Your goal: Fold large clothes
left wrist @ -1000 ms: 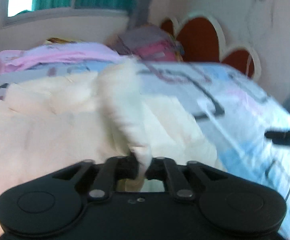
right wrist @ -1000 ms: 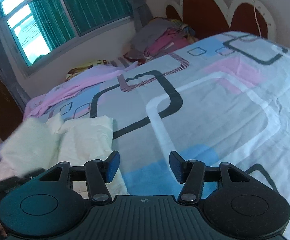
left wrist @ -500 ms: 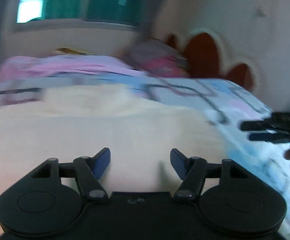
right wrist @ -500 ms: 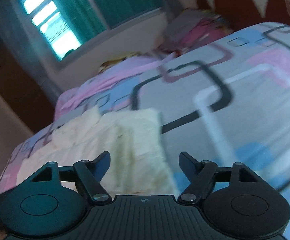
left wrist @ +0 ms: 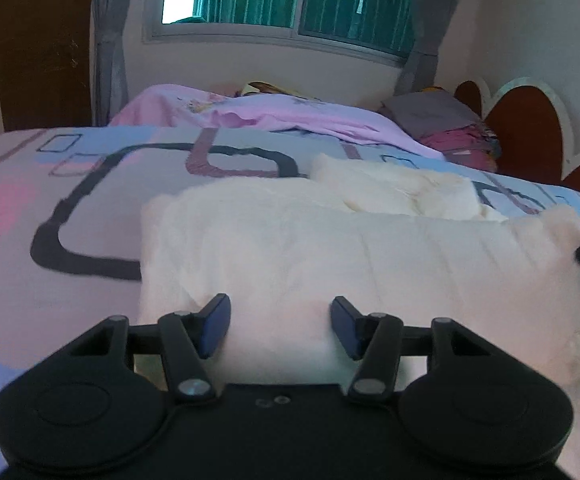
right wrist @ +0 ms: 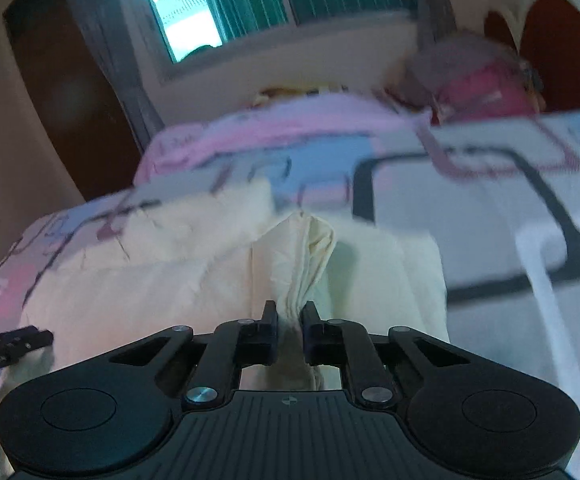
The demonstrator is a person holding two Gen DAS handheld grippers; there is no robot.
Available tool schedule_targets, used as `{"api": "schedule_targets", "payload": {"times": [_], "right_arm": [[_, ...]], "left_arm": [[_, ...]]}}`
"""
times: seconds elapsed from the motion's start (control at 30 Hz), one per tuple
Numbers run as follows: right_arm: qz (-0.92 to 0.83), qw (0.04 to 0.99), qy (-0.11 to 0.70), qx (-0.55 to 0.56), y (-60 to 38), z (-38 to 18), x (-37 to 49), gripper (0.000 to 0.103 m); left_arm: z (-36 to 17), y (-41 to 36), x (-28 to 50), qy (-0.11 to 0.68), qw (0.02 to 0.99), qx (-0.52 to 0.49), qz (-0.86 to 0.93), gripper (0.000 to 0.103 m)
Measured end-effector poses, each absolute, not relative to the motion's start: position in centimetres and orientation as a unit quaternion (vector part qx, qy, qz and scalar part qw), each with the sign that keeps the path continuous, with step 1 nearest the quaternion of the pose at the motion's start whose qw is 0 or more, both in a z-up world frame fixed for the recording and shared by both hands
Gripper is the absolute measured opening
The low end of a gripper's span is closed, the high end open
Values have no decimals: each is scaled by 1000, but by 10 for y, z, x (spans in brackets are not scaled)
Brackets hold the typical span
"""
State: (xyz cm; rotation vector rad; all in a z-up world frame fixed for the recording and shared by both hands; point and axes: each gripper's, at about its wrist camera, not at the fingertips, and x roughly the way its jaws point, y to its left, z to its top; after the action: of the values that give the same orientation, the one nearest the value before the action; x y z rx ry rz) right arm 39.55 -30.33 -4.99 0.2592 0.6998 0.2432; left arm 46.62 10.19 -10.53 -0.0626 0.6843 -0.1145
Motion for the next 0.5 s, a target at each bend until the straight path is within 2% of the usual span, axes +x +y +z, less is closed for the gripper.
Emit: {"api": "schedule_targets", "payload": {"times": [0.23, 0.37, 0.5], "right_arm": [[91, 904, 410, 83, -291, -94, 397, 12], [102, 889, 437, 94, -295, -91, 393, 12], [98, 896, 425, 86, -301, -80, 384, 12]], "left_arm": [[-124, 103, 478, 356, 931, -17, -81, 57], [-122, 109, 478, 361, 928, -16, -88, 57], [-118, 117, 478, 361, 926, -11, -104, 56]]}}
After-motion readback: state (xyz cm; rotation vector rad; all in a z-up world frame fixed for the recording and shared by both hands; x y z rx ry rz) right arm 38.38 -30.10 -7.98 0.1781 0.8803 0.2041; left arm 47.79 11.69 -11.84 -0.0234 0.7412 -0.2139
